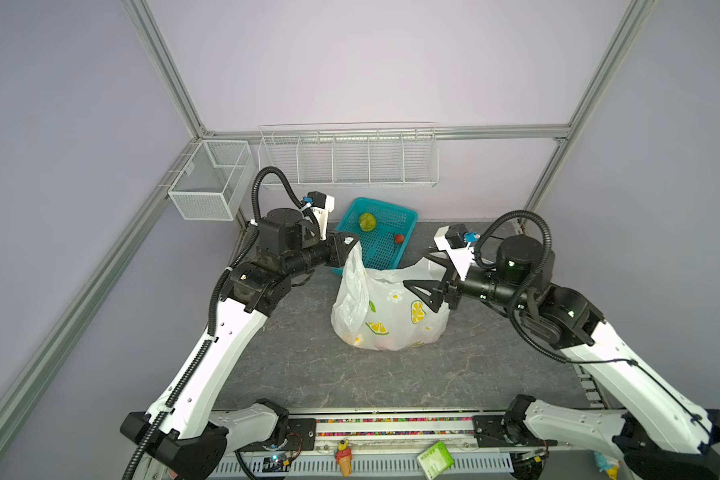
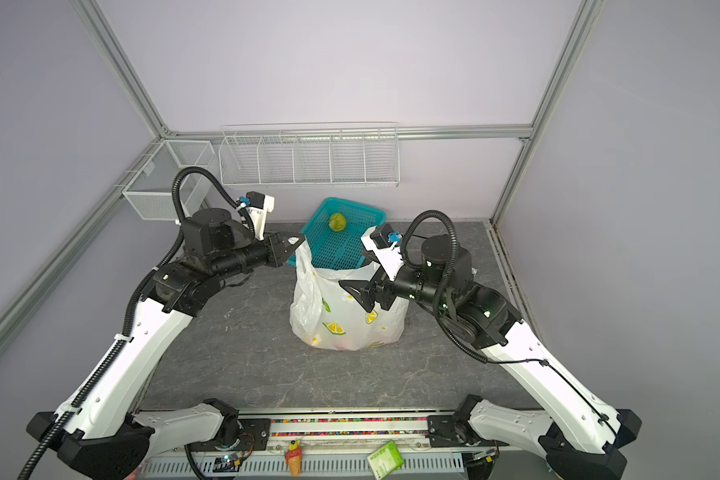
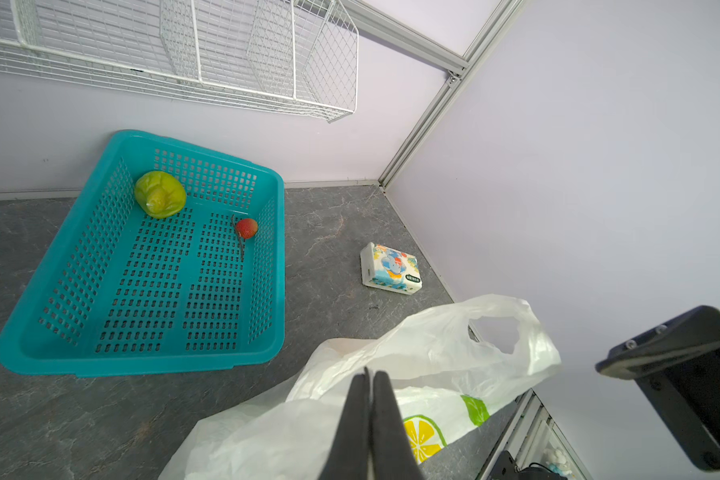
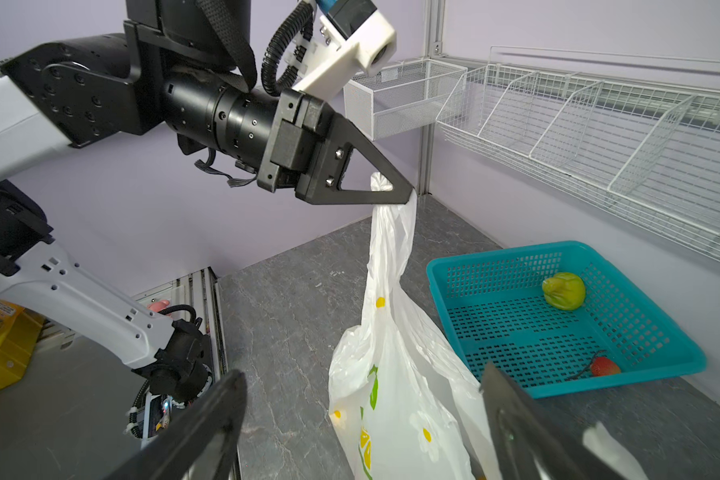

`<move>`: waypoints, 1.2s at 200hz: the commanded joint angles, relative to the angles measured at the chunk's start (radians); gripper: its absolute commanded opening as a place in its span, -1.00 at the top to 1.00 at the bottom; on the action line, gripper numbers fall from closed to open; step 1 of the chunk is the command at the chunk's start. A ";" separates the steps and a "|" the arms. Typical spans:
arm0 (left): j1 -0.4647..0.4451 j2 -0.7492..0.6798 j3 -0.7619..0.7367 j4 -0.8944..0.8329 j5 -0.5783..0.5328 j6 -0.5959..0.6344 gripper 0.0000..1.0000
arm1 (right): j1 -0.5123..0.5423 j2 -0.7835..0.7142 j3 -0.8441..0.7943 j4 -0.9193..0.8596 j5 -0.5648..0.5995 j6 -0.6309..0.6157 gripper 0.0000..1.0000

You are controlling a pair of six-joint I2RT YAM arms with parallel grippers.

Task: Place the fake fruits into the plastic bag and tie a complex knot

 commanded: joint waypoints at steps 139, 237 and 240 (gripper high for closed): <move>0.006 0.006 0.026 -0.003 -0.013 0.013 0.80 | -0.207 -0.132 -0.374 0.117 0.041 -0.041 0.31; -0.145 -0.032 0.222 -0.014 -0.209 0.120 -0.46 | -0.208 -0.180 -0.470 0.268 -0.022 -0.031 0.74; -0.162 -0.019 0.236 -0.025 -0.211 0.126 -0.46 | -0.208 -0.180 -0.472 0.270 -0.025 -0.032 0.74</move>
